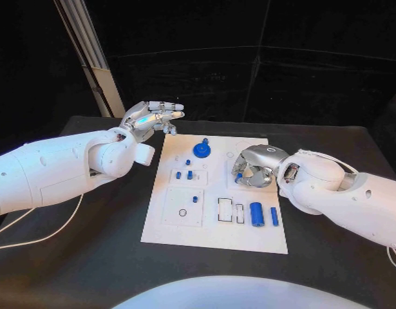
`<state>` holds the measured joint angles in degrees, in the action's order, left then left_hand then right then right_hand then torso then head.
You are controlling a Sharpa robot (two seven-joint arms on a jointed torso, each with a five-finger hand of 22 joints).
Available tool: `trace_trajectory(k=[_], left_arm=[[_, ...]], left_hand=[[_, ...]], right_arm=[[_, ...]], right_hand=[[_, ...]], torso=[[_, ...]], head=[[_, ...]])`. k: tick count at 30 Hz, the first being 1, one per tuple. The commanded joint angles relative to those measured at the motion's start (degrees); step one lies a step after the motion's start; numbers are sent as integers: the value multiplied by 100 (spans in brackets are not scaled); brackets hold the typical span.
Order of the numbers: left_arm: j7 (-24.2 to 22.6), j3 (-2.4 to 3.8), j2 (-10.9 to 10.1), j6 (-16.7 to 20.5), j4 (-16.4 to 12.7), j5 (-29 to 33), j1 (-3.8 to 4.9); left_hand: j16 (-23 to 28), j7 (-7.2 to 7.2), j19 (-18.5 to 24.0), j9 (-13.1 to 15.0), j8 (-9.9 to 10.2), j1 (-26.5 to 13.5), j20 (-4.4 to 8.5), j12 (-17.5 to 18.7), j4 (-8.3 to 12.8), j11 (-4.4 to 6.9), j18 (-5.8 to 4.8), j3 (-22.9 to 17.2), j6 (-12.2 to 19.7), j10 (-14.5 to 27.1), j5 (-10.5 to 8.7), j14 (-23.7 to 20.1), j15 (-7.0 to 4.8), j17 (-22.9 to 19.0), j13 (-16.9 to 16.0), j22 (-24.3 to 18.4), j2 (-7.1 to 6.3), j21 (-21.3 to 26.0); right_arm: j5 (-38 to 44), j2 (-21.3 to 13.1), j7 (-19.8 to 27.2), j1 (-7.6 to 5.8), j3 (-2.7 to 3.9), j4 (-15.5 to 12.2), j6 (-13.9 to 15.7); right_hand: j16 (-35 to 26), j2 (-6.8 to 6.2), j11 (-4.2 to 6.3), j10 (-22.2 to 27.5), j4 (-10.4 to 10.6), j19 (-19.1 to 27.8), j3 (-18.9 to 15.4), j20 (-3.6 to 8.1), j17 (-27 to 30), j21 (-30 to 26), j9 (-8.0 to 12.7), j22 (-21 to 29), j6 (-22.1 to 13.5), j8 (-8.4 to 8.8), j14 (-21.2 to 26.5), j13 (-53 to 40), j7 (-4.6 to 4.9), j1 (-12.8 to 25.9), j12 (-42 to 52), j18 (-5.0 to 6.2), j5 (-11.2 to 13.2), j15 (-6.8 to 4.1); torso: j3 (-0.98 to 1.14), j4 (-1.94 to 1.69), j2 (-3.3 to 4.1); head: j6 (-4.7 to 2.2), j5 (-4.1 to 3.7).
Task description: Assemble the parts on the task board
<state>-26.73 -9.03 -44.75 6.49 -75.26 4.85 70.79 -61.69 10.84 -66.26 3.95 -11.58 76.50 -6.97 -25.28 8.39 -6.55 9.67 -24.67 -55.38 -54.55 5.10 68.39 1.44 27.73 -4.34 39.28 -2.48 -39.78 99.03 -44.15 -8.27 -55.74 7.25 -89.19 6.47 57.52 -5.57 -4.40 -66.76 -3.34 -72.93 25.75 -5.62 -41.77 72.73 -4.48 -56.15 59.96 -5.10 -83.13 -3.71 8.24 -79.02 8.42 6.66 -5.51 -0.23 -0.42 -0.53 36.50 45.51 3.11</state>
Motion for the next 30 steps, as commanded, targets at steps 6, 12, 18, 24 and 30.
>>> trace_trajectory(k=[6, 12, 18, 24, 30], left_arm=[[14, 5, -5, -79, 0, 15, 11], [33, 5, -12, -83, 0, 15, 11], [46, 5, -14, -89, -2, 15, 11], [49, 5, -14, -91, -2, 15, 11], [52, 5, -16, -89, 0, 15, 11]], left_hand=[[5, -4, 39, -5, -34, -13, -4, -44, 19, -13, 82, 18, 36, 56, 8, -24, 3, -24, 11, -9, 68, 30], [5, -1, 40, -6, -36, -27, -7, -48, 16, -19, 80, 26, 48, 76, 5, -28, 8, -29, 13, -10, 63, 32], [-11, 1, 39, -8, -36, -35, -9, -51, 14, -22, 80, 31, 57, 90, 4, -16, 10, 0, 15, -11, 62, 33], [-11, 1, 38, -8, -36, -37, -10, -51, 14, -22, 80, 32, 60, 95, 4, -17, 11, -4, 15, -11, 62, 33], [-14, 3, 37, -9, -37, -44, -12, -53, 13, -26, 80, 36, 69, 115, 3, -17, 14, -6, 18, -12, 62, 35]], right_arm=[[168, 18, -19, -6, 1, 0, 12], [202, 21, -52, -6, 1, -3, -51], [211, 24, -60, -6, 1, -12, -95], [214, 27, -52, -6, 1, -19, -91], [214, 29, -42, -6, 1, -24, -74]], right_hand=[[-11, -44, -14, -6, -3, -12, 74, -4, 46, 23, 15, 13, 29, 29, 16, 9, 8, 59, -64, 1, 44, -15], [-29, -103, -39, 33, -18, -3, 109, -10, 77, 22, 35, 17, -29, 81, 30, 11, 36, 74, -118, 0, 52, 1], [-38, -192, -75, 106, -13, 14, 130, -33, 103, 15, 58, 31, -127, 138, 41, 10, 68, 133, -192, 2, 61, 32], [-33, -211, -83, 116, 4, 14, 131, -41, 99, 17, 60, 26, -148, 142, 42, 7, 75, 166, -207, 1, 63, 38], [-29, -198, -81, 100, 15, 15, 143, -45, 97, 18, 58, 26, -144, 137, 41, 3, 76, 174, -204, 2, 58, 38]], torso=[[-1, -3, 3], [-2, -4, 1], [0, 4, 0], [0, 0, 2], [1, -3, 4]], head=[[4, -3], [11, -2], [19, 3], [20, 0], [26, 1]])
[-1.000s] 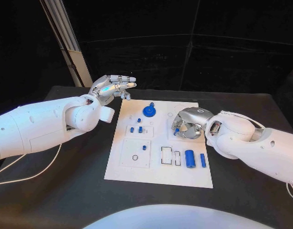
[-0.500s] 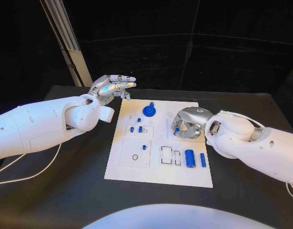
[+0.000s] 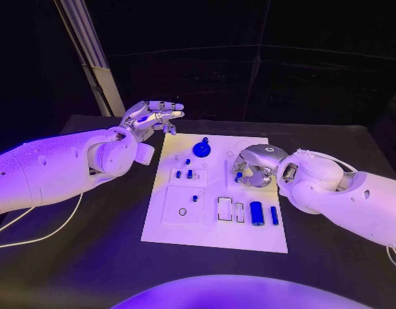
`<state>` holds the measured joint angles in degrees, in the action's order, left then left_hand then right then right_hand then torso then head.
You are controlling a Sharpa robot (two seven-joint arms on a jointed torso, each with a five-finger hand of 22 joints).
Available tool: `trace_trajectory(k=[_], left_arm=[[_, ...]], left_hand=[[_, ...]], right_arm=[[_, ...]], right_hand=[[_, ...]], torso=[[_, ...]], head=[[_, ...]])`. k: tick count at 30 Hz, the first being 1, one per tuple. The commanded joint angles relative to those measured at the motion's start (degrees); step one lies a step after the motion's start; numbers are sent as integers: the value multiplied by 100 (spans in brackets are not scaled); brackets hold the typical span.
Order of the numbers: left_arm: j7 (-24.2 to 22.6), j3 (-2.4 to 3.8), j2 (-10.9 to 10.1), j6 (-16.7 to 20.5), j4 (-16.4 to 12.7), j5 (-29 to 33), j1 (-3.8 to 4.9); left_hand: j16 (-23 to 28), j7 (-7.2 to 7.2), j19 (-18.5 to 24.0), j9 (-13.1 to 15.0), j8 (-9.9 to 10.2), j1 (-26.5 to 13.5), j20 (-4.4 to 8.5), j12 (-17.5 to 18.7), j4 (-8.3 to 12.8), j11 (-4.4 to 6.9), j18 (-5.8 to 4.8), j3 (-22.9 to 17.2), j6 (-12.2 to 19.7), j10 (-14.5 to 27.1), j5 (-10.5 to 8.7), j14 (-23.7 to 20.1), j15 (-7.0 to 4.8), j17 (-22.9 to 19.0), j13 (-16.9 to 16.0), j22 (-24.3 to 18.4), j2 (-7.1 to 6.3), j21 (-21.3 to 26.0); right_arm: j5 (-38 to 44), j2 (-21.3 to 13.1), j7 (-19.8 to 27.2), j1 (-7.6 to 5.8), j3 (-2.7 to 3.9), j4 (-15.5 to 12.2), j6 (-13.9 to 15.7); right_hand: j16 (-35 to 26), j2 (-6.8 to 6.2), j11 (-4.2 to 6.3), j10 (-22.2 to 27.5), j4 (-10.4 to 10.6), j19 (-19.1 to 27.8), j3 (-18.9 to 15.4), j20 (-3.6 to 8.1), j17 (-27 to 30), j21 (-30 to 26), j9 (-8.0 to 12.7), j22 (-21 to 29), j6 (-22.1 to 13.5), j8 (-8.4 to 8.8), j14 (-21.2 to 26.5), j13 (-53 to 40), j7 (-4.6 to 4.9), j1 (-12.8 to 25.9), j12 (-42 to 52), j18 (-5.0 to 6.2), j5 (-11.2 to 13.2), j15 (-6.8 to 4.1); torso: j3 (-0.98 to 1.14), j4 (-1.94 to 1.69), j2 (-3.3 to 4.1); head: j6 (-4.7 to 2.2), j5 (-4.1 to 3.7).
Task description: Assemble the parts on the task board
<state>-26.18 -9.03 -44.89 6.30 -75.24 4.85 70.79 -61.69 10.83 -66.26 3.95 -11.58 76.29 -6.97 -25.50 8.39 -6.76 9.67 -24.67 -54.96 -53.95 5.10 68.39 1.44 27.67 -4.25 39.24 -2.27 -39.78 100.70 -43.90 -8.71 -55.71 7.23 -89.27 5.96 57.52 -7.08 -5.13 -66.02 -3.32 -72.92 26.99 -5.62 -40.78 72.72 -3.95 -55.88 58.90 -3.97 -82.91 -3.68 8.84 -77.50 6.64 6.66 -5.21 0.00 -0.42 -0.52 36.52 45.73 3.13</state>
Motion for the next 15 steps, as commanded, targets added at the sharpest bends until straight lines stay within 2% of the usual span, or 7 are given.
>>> trace_trajectory(k=[1, 6, 9, 11, 15], left_arm=[[-3, 5, -2, -70, -3, 15, 10], [-4, 5, -3, -70, -2, 15, 10], [-4, 5, -3, -69, -1, 15, 10], [-3, 5, -4, -69, -1, 15, 10], [-3, 5, -5, -71, 1, 15, 10]], left_hand=[[-14, 4, 37, -9, -37, -23, -12, -31, 13, -5, 80, 36, 26, 54, 3, -17, 14, 0, 9, -7, 41, 35], [-14, 4, 37, -9, -37, -23, -12, -31, 13, -5, 80, 36, 26, 54, 3, -17, 14, 0, 9, -7, 41, 35], [-14, 4, 37, -9, -37, -23, -12, -31, 13, -5, 80, 36, 26, 54, 3, -17, 14, 0, 9, -7, 41, 35], [-14, 4, 37, -9, -37, -23, -12, -31, 13, -5, 80, 36, 26, 54, 3, -17, 14, 0, 9, -7, 41, 35], [-14, 4, 37, -9, -37, -23, -12, -31, 13, -5, 80, 36, 26, 54, 3, -17, 14, 0, 9, -7, 41, 35]], right_arm=[[47, 5, 2, -9, 3, -16, -22], [45, 6, 13, -9, 3, -19, 13], [43, 6, 2, -9, 3, -21, 51], [63, 5, -36, -9, 3, -25, 112], [116, -5, -70, -9, 3, -48, 228]], right_hand=[[-28, -45, -7, 24, 14, 13, 20, -45, -2, 19, 5, -1, -38, 23, 19, 0, 16, 23, -26, 2, 27, 16], [7, 4, 13, -68, 39, -2, 63, -46, -41, 38, -11, -33, 24, -9, 11, -16, 2, 26, 5, -1, 24, 3], [115, 80, 58, -239, 32, -84, 129, -25, -171, 126, -43, -189, 185, -86, -25, -43, -27, -28, 73, -28, 49, -31], [239, 176, 111, -445, -30, -176, 209, 10, -320, 226, -78, -364, 364, -179, -64, -86, -52, -154, 165, -58, 191, -78], [361, 238, 182, -669, -115, -273, 240, 64, -462, 339, -127, -552, 575, -292, -94, -157, -99, -266, 270, -93, 217, -133]], torso=[[1, -3, 2], [0, 1, 1], [2, 3, -1], [2, 0, -3], [2, 1, -2]], head=[[4, 0], [14, 4], [15, 6], [18, -1], [19, 0]])
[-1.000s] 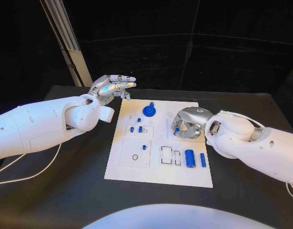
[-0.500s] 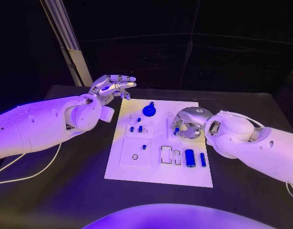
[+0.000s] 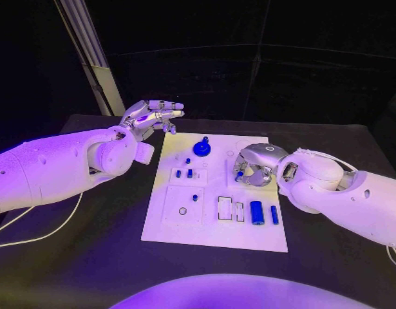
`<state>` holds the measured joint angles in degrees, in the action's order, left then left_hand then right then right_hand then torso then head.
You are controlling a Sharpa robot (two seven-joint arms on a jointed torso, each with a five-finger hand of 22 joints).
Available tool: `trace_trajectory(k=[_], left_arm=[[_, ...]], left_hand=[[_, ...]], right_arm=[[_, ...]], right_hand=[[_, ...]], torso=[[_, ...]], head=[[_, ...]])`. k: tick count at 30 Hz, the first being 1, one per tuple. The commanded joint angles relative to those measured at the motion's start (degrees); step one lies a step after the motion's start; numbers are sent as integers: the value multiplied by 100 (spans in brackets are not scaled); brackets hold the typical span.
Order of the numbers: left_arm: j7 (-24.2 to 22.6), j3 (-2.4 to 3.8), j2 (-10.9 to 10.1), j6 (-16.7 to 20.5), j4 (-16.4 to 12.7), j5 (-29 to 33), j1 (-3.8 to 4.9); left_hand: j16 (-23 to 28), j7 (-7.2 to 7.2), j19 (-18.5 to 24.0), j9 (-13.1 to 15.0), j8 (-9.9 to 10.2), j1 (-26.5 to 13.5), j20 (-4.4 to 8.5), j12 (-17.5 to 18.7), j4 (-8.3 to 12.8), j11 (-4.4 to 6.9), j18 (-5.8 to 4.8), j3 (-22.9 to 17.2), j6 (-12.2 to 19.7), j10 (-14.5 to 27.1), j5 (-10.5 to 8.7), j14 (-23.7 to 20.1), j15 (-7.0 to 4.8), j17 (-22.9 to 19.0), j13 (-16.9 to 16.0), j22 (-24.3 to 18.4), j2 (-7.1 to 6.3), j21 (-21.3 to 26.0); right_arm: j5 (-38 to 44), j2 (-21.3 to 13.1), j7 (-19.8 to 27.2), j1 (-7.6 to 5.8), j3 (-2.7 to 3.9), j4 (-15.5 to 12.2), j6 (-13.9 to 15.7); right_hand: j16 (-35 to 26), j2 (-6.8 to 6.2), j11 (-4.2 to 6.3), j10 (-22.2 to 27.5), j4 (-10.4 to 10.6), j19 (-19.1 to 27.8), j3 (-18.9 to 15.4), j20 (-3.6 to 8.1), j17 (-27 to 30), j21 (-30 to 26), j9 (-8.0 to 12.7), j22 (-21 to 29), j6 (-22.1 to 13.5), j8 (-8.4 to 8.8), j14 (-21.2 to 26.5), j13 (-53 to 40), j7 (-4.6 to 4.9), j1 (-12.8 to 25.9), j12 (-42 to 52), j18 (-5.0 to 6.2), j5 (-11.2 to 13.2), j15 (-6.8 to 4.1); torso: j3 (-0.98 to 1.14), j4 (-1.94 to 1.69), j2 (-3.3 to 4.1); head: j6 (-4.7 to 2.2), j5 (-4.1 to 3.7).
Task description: Assemble the parts on the task board
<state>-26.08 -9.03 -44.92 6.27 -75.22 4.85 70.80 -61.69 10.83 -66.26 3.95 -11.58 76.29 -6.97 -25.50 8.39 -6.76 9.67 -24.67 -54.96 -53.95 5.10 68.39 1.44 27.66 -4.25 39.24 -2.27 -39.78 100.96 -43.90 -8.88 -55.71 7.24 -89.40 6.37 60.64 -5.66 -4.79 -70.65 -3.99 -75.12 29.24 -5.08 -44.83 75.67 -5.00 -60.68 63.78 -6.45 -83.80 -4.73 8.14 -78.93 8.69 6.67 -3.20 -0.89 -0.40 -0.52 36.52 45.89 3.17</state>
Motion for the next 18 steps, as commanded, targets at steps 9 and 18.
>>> trace_trajectory(k=[9, 18], left_arm=[[-13, 5, 1, -69, 8, 15, 10], [-11, 5, 2, -69, 11, 15, 10]], left_hand=[[-19, 8, 36, -9, -40, -28, -14, -33, 11, -9, 79, 38, 34, 78, 4, -16, 17, 2, 13, -9, 46, 36], [-19, 8, 36, -9, -40, -28, -14, -33, 11, -9, 79, 38, 34, 78, 4, -16, 17, 2, 13, -9, 46, 36]], right_arm=[[57, -116, 26, -8, 4, -241, 539], [-113, -322, 31, -12, 8, -577, 676]], right_hand=[[128, 76, 144, -176, -75, -92, 6, 32, -146, 96, -19, -154, 56, -23, -20, -69, -21, -122, 39, -110, 9, -50], [138, 69, 132, -146, -80, -91, 4, 31, -150, 102, -12, -157, 26, -3, -19, -70, -11, -115, 15, -112, 8, -44]], torso=[[-1, 6, -9], [-7, -1, -8]], head=[[-5, -20], [-27, -21]])
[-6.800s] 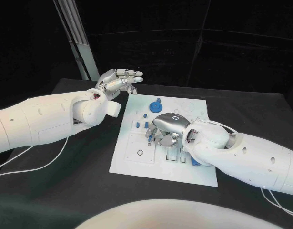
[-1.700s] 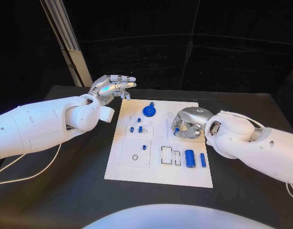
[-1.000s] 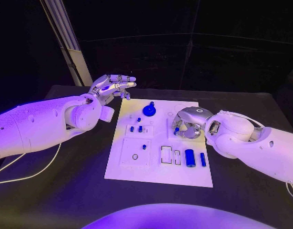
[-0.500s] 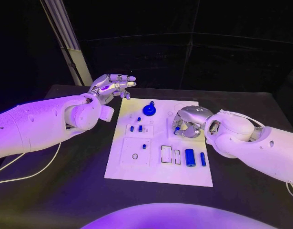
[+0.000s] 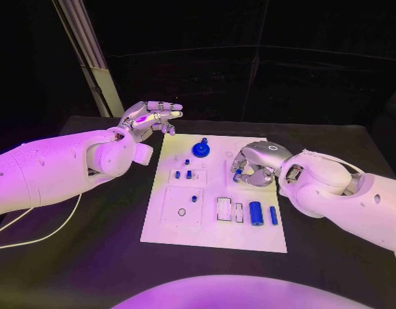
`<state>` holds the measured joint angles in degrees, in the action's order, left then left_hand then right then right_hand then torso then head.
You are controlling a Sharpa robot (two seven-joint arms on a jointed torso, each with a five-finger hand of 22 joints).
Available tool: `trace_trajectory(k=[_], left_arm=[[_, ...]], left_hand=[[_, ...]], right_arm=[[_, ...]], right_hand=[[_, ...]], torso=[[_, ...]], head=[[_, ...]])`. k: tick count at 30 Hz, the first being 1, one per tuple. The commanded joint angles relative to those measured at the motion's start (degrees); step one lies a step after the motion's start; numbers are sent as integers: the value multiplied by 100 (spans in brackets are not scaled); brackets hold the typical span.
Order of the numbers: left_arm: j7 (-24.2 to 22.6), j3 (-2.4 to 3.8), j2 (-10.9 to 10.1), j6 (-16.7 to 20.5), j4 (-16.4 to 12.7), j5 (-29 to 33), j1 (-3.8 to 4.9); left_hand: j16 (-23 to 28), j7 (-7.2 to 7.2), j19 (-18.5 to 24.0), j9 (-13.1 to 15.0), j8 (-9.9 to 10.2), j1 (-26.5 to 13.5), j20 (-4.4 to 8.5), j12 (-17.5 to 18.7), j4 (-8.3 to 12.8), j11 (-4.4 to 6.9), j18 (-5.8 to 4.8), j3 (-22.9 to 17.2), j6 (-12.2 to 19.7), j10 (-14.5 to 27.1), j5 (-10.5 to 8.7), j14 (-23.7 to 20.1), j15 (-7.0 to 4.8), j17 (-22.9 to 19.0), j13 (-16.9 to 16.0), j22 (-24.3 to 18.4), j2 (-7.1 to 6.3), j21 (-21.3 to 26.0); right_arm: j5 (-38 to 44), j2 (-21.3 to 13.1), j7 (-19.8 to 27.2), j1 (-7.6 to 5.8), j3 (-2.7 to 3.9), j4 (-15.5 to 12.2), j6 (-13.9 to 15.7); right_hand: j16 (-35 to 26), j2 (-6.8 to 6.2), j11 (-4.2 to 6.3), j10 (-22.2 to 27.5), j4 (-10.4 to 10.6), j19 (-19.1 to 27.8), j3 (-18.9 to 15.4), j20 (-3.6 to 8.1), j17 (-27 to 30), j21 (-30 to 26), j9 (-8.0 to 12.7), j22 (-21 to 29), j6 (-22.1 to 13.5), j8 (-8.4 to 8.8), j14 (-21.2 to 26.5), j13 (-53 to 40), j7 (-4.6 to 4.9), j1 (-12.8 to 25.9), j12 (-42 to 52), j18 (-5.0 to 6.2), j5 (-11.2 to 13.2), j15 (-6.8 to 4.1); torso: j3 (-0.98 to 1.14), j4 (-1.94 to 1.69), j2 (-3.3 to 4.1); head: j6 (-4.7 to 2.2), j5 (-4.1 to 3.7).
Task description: Assemble the parts on the task board
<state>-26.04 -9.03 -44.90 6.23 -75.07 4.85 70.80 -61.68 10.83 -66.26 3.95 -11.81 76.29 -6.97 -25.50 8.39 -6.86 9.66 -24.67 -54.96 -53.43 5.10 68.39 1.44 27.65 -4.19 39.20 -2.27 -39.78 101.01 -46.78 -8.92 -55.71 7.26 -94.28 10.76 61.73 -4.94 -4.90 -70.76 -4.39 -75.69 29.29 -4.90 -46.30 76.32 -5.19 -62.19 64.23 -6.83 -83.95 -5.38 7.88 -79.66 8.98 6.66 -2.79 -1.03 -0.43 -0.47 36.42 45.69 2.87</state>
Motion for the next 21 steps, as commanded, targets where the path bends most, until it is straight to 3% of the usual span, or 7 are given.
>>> trace_trajectory(k=[1, 7, 12, 21], left_arm=[[-15, 5, 0, -63, -3, 15, 10], [-13, 5, 9, -63, 2, 15, 10], [-12, 5, 32, -73, 10, 15, 10], [-18, 5, 75, -89, 17, 15, 9]], left_hand=[[-19, 8, 36, -9, -17, -28, -15, -33, 11, 1, 80, 37, 35, 26, 4, -16, 17, 3, 6, -5, 46, 36], [-19, 8, 36, -9, -17, -28, -15, -33, 11, 1, 80, 37, 35, 26, 4, -16, 17, 3, 6, -5, 46, 36], [-20, 9, 35, -8, -20, -26, -16, -37, 14, 0, 80, 36, 40, 38, 6, -18, 18, -2, 7, -6, 51, 37], [-10, 9, 35, -9, -21, -22, -16, -39, 17, 0, 81, 34, 43, 43, 6, -26, 18, -24, 7, -6, 52, 38]], right_arm=[[-154, -59, 35, -12, 5, -150, 251], [-339, -53, 80, -13, 7, -487, 319], [-487, 174, 234, -13, 7, -667, 379], [-571, 797, 519, 21, -10, -468, 318]], right_hand=[[31, -5, 142, -130, -42, -34, -1, 13, -4, 39, 9, -9, -23, 39, -3, -5, 17, -42, -18, -112, -33, -29], [31, -5, 132, -105, -48, -27, 5, 10, 4, 39, 14, -3, -45, 55, 3, -5, 27, -43, -38, -111, -34, -23], [41, -4, 124, -88, -50, -27, 8, 7, -5, 44, 18, -8, -62, 68, 4, -4, 35, -39, -52, -112, -34, -17], [63, 13, 113, -67, -59, -21, 23, 0, -28, 46, 24, -7, -85, 87, 4, -6, 46, -48, -71, -111, -44, -8]], torso=[[-4, -8, 2], [4, -7, 8], [2, -17, 16], [-6, -12, 12]], head=[[-6, 13], [-9, 43], [0, 61], [36, 131]])
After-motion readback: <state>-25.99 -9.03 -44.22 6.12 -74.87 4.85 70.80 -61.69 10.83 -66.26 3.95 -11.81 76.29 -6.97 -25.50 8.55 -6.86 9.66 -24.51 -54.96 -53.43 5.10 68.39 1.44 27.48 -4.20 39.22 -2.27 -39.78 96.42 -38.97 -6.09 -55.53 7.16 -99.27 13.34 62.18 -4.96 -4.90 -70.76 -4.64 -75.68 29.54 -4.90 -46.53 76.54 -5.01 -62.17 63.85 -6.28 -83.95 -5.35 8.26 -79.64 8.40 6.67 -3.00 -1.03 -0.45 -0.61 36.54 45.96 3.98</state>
